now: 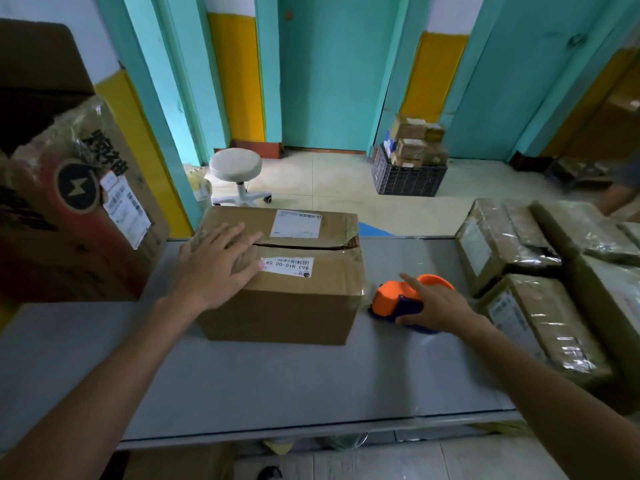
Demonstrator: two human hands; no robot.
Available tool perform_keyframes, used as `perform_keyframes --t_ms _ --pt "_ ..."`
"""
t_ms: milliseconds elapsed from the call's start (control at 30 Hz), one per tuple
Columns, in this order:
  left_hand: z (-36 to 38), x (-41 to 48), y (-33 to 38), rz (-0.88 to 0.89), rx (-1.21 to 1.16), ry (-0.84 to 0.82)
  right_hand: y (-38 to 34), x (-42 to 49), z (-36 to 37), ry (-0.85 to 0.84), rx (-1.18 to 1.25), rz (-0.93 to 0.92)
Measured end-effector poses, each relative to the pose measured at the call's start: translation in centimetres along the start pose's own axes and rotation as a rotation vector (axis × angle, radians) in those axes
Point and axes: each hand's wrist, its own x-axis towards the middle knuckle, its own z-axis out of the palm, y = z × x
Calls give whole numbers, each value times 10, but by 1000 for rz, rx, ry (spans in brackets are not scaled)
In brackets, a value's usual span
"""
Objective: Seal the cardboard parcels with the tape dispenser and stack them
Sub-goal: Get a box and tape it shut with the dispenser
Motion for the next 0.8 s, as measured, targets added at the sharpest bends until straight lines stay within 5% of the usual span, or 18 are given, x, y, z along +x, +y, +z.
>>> perform_keyframes --t_ms 333,633,800 --pt "1 -12 7 -39 16 -14 11 17 2 -208 27 -130" --pt "-3 -25 7 -12 9 11 6 1 -52 -106 700 -226" --pt "-8 -33 18 -10 46 -72 -22 -25 -135 -58 784 -372"
